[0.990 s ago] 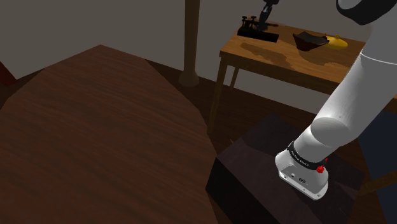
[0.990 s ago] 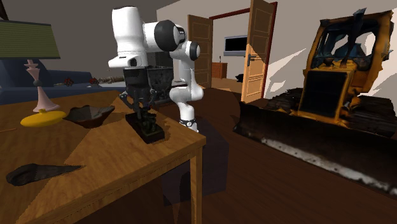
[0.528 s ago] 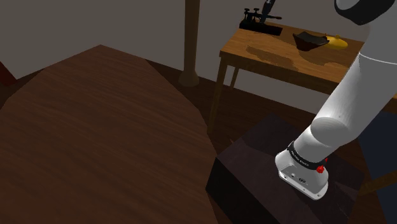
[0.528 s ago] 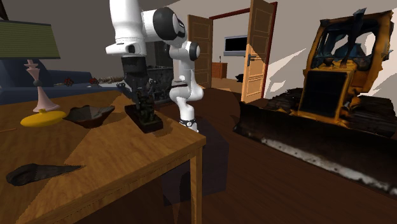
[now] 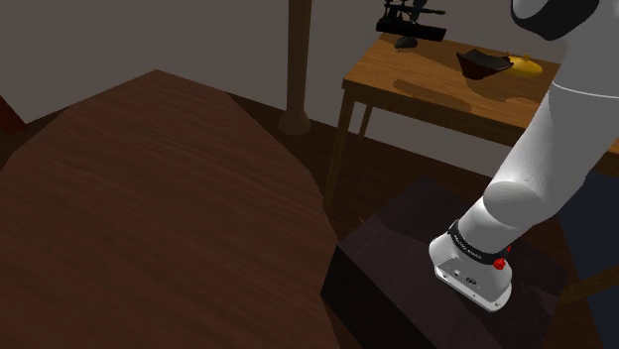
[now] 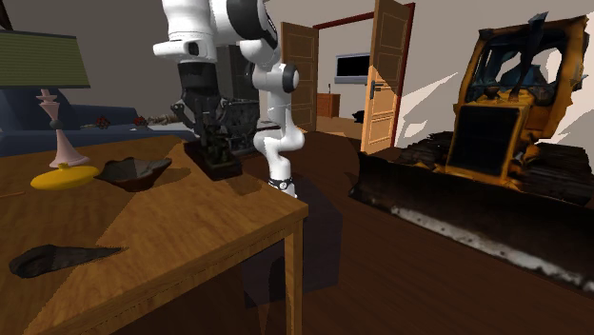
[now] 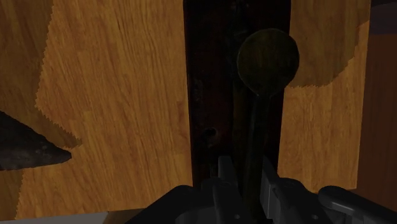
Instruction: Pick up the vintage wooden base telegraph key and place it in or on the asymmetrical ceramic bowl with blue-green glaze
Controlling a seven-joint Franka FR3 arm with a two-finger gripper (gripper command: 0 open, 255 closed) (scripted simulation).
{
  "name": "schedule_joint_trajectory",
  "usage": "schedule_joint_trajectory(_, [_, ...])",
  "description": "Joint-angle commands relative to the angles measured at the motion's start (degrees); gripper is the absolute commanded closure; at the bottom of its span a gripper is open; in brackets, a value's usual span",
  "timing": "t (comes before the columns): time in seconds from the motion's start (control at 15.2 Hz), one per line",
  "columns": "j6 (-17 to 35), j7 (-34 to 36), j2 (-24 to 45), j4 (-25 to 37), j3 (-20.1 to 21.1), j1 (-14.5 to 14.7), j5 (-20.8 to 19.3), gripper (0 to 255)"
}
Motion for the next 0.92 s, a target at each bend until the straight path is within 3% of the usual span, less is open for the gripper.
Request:
schedule_joint_trajectory(0.0, [-1.86, -0.03, 0.73, 2.53, -0.07, -0.37, 0.39, 255])
schedule_joint_trajectory(0.26, [-5.78, -0.21, 2.74, 8.26, -0.22, -1.45, 1.47, 255])
schedule_joint_trajectory(0.86, [-6.36, -11.46, 0.2, 5.43, -4.29, -8.41, 1.43, 255])
